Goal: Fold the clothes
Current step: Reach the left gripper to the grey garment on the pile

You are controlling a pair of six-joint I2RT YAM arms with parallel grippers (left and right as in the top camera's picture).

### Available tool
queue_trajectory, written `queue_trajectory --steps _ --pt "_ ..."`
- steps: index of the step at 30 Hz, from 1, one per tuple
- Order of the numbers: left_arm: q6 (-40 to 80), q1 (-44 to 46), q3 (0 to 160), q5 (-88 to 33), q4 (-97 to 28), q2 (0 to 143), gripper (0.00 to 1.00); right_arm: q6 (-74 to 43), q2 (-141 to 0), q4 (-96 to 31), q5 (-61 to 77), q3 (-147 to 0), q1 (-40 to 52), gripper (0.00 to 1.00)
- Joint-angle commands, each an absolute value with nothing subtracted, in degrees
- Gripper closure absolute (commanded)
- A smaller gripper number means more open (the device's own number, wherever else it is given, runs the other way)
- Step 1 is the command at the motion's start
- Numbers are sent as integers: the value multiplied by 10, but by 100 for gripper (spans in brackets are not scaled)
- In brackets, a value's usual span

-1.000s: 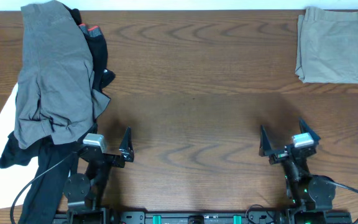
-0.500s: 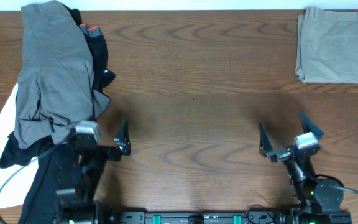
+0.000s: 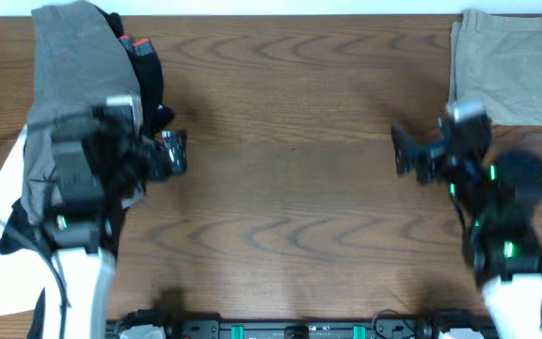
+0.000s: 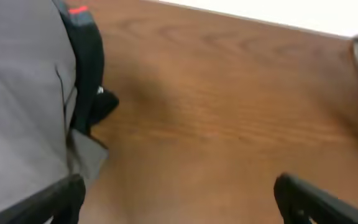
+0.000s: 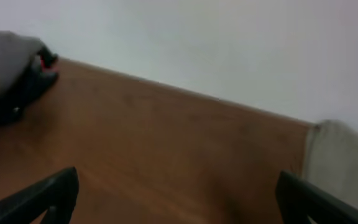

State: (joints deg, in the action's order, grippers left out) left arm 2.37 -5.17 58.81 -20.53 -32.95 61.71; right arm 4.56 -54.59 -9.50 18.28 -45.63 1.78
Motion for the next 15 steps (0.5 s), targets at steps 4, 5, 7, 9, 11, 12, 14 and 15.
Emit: queue_trajectory --steps 4,5,7,9,11,12,14,15 --pt "-24 -55 793 -171 -466 785 2 51 -751 -239 221 -666 23 1" --pt "-36 -55 822 -171 -488 813 2 53 -782 -269 222 -699 23 1" --pt "-56 -55 872 -171 -523 863 2 52 -835 -320 226 -755 23 1" --pt "-62 -55 911 -172 -542 910 2 52 -878 -356 245 -800 23 1" --pt "-69 -55 921 -171 -530 939 2 36 -903 -355 262 -816 23 1" --pt "-69 -55 921 -171 -516 951 2 20 -911 -350 274 -816 23 1" --pt "-69 -55 921 -171 -491 971 2 -15 -926 -347 293 -816 23 1" --pt "-69 -55 921 -171 -478 982 2 -26 -931 -344 292 -816 23 1"
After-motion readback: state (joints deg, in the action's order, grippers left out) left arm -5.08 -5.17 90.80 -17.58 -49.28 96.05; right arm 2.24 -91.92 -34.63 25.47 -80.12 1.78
